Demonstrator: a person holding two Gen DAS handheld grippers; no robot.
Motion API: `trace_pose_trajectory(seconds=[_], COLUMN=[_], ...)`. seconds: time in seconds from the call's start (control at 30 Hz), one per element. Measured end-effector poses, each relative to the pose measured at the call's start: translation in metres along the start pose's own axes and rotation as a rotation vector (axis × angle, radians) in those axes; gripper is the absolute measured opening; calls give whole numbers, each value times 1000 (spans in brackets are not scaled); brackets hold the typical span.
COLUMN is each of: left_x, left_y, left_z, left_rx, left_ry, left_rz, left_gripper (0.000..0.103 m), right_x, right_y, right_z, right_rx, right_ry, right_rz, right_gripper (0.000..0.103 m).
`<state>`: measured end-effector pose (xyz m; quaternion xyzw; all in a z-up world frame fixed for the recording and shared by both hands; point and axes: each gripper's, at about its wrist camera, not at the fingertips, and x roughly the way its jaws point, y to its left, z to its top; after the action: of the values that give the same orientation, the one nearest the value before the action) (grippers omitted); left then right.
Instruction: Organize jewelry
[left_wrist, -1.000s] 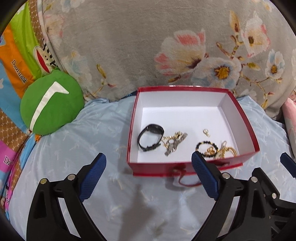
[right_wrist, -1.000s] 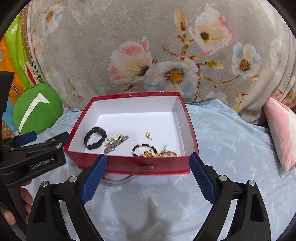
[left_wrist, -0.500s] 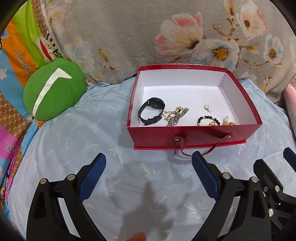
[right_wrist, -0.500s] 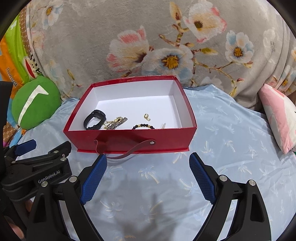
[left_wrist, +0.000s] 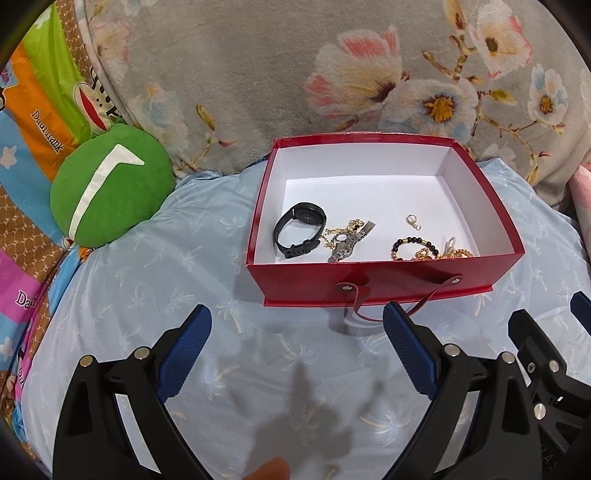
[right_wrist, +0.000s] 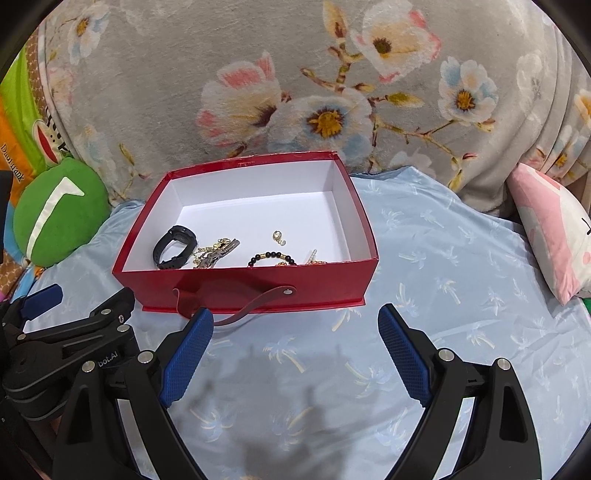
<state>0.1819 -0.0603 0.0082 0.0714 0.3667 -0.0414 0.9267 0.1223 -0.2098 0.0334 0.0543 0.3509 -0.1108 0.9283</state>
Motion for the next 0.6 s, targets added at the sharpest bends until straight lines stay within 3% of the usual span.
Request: trace_pose_trajectory(seconds=[0.6], left_x=[16], left_y=[3], left_z=[5], left_rx=[-24], left_ry=[21], left_rz=[0], left_gripper=[92], right_x=[14], right_y=[4], right_z=[6], right_rx=[0], right_ry=[16], right_rz=[-10], right_gripper=[88])
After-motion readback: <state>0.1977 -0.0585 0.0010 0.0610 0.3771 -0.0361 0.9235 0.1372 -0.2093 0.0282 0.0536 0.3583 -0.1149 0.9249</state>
